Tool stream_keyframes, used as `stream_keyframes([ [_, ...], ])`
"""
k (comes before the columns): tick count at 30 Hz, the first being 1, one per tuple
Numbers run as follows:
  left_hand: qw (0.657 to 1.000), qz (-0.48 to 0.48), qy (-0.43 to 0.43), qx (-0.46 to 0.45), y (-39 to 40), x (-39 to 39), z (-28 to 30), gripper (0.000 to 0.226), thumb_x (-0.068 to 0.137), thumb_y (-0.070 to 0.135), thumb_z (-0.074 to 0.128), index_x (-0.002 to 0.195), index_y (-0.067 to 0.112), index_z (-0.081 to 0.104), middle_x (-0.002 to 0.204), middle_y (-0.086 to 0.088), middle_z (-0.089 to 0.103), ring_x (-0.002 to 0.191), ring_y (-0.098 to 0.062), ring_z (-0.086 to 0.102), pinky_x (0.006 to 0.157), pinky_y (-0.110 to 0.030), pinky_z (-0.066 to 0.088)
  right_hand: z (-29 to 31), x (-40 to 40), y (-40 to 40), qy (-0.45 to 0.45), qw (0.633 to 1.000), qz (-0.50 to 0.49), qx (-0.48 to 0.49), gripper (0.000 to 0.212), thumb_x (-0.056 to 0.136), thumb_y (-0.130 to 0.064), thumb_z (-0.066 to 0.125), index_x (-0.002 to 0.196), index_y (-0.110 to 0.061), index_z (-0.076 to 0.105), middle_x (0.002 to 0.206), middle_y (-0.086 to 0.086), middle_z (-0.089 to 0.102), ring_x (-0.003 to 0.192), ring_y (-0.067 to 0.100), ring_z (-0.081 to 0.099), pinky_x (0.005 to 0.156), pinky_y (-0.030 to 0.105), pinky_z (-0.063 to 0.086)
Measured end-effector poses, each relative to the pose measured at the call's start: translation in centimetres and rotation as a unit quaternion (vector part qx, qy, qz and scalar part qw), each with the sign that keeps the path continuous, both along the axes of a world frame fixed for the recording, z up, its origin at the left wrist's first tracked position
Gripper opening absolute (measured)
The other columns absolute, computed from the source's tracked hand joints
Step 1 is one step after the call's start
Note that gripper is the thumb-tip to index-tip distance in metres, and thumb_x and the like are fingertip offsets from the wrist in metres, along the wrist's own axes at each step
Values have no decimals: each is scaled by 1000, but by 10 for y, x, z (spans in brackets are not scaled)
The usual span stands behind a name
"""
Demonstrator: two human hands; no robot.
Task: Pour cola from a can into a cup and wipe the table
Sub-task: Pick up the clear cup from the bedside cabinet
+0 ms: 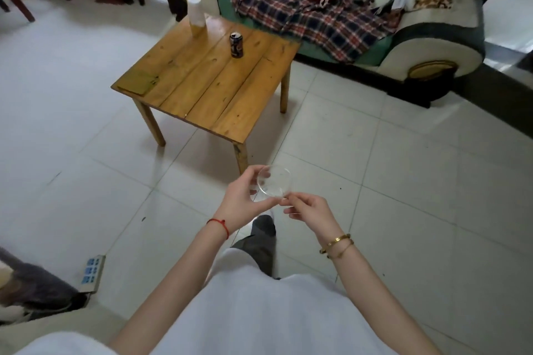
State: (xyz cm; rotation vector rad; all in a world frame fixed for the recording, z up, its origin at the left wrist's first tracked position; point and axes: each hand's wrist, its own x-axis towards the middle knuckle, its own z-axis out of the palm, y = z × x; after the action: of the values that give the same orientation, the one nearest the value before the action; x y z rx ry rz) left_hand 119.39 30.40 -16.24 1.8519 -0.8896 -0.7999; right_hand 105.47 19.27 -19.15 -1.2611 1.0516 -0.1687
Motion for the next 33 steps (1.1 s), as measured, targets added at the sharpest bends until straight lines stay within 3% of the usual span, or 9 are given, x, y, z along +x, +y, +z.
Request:
stream_keyframes([
  [3,1000,-9,0,0,-47,22,-4,61,73,27,84,126,23,53,118,10,62,107,1,58,93,-22,50,-4,19,-41,-5,1000,-15,5,15,95,-11,55,96,-14,70,92,9,73,74,17,64,72,20,55],
  [7,1000,-14,11,0,-112,61,-7,61,74,27,83,126,25,53,116,12,62,106,-8,62,95,-34,53,-8,58,-107,0,1000,-11,-1,15,95,-11,55,96,-15,70,94,9,74,80,19,66,81,28,54],
  [13,1000,-2,12,-17,-212,138,4,63,71,40,80,127,31,52,124,16,58,117,1,53,99,-33,50,3,141,-219,-2,1000,19,-11,16,96,-12,55,97,-16,70,89,3,74,79,18,65,75,23,54],
  [19,1000,21,-13,-17,-295,209,18,68,69,41,82,127,25,51,124,15,58,115,-2,55,97,-31,52,13,221,-307,-2,999,43,-28,21,96,-9,53,108,-4,69,89,4,73,79,16,65,80,28,54],
  [22,999,34,-14,-12,-316,231,21,78,61,55,78,128,25,51,127,10,59,116,-8,56,96,-32,52,16,247,-330,2,997,66,-37,21,95,-10,53,109,-6,69,94,5,74,81,15,67,85,31,55],
  [29,994,113,-3,-3,-364,282,9,92,51,75,69,128,28,51,127,13,58,116,-5,55,97,-34,51,8,317,-396,1,989,144,-22,21,95,-10,54,112,-8,67,90,2,73,82,14,65,85,29,55],
  [33,984,177,2,2,-393,308,-1,84,51,78,68,124,39,50,123,20,57,115,4,52,97,-30,51,-2,363,-438,8,977,214,-14,23,96,-10,54,116,-6,65,93,2,73,81,12,64,85,29,55],
])
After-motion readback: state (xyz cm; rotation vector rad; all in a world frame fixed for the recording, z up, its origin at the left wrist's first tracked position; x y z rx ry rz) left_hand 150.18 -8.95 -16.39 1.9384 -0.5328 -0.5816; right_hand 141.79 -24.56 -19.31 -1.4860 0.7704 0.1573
